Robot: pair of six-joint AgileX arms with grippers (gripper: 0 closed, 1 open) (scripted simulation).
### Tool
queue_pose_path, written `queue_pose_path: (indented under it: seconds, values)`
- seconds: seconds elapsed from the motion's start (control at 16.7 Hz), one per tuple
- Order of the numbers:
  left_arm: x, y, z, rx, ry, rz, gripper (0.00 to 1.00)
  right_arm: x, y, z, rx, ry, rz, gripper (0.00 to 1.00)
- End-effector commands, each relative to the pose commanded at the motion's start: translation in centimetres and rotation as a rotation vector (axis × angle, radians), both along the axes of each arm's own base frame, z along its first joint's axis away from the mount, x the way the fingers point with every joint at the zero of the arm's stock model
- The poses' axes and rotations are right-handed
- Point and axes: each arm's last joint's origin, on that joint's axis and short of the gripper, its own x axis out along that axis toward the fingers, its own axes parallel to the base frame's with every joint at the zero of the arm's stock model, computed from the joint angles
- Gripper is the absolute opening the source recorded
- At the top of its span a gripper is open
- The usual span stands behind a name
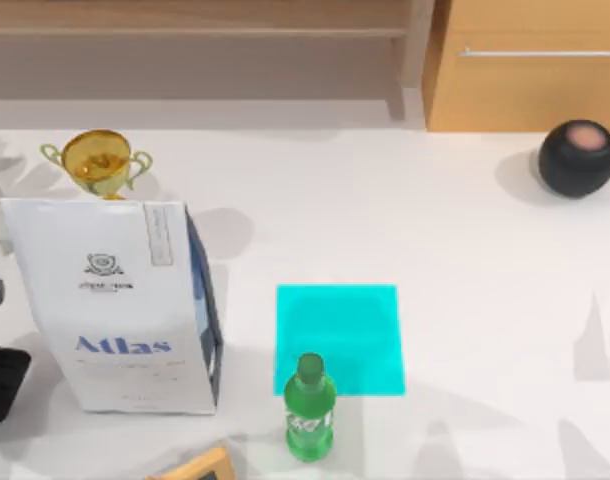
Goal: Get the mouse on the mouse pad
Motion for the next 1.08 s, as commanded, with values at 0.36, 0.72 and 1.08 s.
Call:
queue_pose_path:
  seconds: [0.36, 0.72, 1.08]
  values:
    - [0.0, 0.0, 0.0, 0.000, 0.000, 0.000, 0.00, 0.0, 0.0, 0.0, 0.000, 0.000, 0.000, 1.00]
    - [0.0, 0.0, 0.0, 0.000, 0.000, 0.000, 0.00, 0.0, 0.0, 0.0, 0.000, 0.000, 0.000, 1.00]
    - [0.9, 0.4, 4.7, -0.002, -0.041, 0.004, 0.00, 0.0, 0.0, 0.0, 0.000, 0.000, 0.000, 1.00]
